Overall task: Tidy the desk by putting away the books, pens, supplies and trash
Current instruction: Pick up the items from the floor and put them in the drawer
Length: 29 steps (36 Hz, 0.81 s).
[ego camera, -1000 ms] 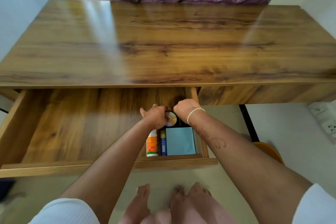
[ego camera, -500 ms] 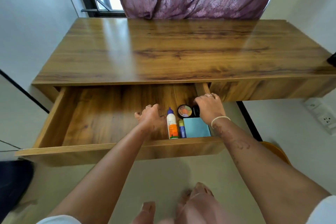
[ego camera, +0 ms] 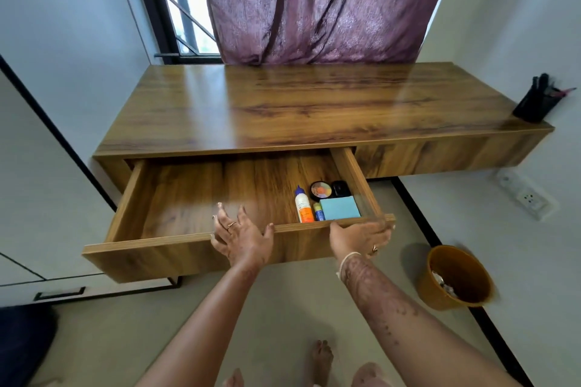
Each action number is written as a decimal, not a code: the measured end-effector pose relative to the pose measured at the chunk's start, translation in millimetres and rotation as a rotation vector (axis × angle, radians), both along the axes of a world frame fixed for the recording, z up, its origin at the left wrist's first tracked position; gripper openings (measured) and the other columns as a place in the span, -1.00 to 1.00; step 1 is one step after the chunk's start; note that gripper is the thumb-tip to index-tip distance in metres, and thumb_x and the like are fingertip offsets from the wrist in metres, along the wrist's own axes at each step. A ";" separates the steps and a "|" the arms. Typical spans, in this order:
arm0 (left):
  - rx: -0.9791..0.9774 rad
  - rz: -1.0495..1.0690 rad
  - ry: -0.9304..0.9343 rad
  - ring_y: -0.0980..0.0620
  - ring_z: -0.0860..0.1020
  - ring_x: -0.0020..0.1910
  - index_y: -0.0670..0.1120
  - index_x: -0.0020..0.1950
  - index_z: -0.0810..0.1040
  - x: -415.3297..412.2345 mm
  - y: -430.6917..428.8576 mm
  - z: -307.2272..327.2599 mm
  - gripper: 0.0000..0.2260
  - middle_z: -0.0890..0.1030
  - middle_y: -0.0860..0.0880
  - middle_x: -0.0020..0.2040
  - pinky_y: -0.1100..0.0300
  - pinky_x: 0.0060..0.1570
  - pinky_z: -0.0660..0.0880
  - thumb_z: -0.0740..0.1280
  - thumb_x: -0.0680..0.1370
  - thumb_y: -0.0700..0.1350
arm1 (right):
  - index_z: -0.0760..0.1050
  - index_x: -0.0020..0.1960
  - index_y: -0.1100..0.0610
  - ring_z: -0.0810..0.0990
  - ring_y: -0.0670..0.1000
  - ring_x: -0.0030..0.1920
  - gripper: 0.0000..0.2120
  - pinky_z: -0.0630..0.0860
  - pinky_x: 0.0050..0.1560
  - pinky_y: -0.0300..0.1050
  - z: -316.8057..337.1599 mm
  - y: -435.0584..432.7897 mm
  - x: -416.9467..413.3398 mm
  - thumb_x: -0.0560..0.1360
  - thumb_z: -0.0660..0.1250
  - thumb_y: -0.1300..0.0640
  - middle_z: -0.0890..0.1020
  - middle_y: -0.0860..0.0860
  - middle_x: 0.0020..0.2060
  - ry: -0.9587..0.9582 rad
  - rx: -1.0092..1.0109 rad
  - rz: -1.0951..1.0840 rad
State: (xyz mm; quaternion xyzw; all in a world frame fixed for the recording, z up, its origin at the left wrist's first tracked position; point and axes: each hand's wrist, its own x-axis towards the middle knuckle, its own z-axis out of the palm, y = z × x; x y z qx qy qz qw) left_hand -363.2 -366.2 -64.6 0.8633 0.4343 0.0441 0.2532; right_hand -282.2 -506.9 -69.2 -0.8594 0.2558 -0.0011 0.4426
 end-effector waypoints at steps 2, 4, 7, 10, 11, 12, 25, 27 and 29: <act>-0.018 0.035 -0.029 -0.20 -0.28 0.54 -0.06 0.58 0.00 -7.3 -0.7 0.9 -0.25 -0.32 -0.18 0.53 -0.20 0.47 -0.12 0.29 0.54 0.17 | -0.21 0.54 0.25 -0.01 0.20 0.53 0.16 0.22 0.47 0.12 -1.1 6.4 -0.8 0.31 0.57 0.05 -0.11 0.19 0.54 0.040 0.150 -0.059; -0.057 0.091 -0.061 -0.20 -0.37 0.51 -0.10 0.59 -0.14 -13.5 -1.1 -0.3 -0.18 -0.42 -0.19 0.51 -0.23 0.47 -0.14 0.30 0.55 0.13 | -0.16 0.55 0.24 0.21 0.19 0.47 0.14 0.39 0.35 0.07 -3.2 15.3 -1.2 0.30 0.59 0.07 0.08 0.18 0.52 0.115 0.367 -0.129; -0.099 0.140 -0.069 -0.21 -0.42 0.49 -0.18 0.57 -0.28 -20.3 -0.5 -3.9 -0.10 -0.50 -0.21 0.48 -0.22 0.49 -0.04 0.31 0.55 0.11 | 0.34 0.37 0.24 0.54 0.11 0.05 -0.38 0.55 0.04 -0.02 -9.4 25.7 -0.7 0.39 0.51 0.18 0.53 0.11 0.20 0.190 0.635 -0.115; -0.135 0.143 -0.067 -0.23 -0.39 0.50 -0.23 0.56 -0.27 -23.6 3.3 -8.5 -0.08 -0.50 -0.23 0.47 -0.11 0.51 0.08 0.32 0.55 0.12 | 0.48 0.23 0.24 0.54 0.10 -0.06 -0.66 0.57 -0.04 -0.02 -13.2 29.5 1.8 0.47 0.40 0.26 0.57 0.09 0.02 0.199 0.623 -0.053; -0.147 0.132 -0.064 -0.23 -0.40 0.50 -0.24 0.56 -0.27 -23.9 5.3 -10.2 -0.09 -0.50 -0.23 0.47 -0.07 0.52 0.08 0.31 0.55 0.12 | 0.48 0.23 0.24 0.55 0.11 -0.06 -0.67 0.57 -0.06 -0.03 -14.0 30.4 2.8 0.48 0.39 0.27 0.56 0.09 0.00 0.200 0.616 -0.045; -0.157 0.114 -0.057 -0.23 -0.42 0.49 -0.25 0.55 -0.27 -23.7 7.5 -12.0 -0.10 -0.49 -0.24 0.47 -0.03 0.52 0.03 0.29 0.56 0.12 | 0.48 0.23 0.25 0.56 0.11 -0.05 -0.67 0.57 -0.05 -0.03 -14.8 31.5 4.8 0.47 0.38 0.28 0.56 0.10 -0.01 0.200 0.609 -0.039; -0.144 0.029 -0.138 -0.16 -0.47 0.47 -0.30 0.50 -0.36 12.3 39.8 -24.7 -0.19 -0.51 -0.20 0.47 0.14 0.37 -0.37 0.13 0.64 0.11 | 0.42 0.27 0.23 0.61 0.18 0.06 -0.60 0.59 0.08 0.11 -25.8 62.4 47.9 0.48 0.43 0.16 0.57 0.14 0.09 0.156 0.608 -0.052; -0.147 0.043 -0.159 -0.15 -0.46 0.48 -0.29 0.50 -0.37 22.5 45.9 -24.6 -0.21 -0.51 -0.19 0.47 0.15 0.37 -0.37 0.12 0.64 0.10 | 0.41 0.27 0.23 0.61 0.18 0.05 -0.60 0.59 0.08 0.13 -25.1 69.5 58.3 0.49 0.42 0.16 0.57 0.14 0.08 0.145 0.619 -0.045; -0.152 0.063 -0.178 -0.14 -0.45 0.48 -0.29 0.51 -0.37 33.5 52.1 -24.0 -0.20 -0.51 -0.20 0.47 0.15 0.39 -0.36 0.13 0.64 0.09 | 0.40 0.27 0.24 0.61 0.19 0.05 -0.59 0.59 0.08 0.15 -23.9 77.1 69.6 0.50 0.41 0.14 0.57 0.15 0.08 0.150 0.621 -0.033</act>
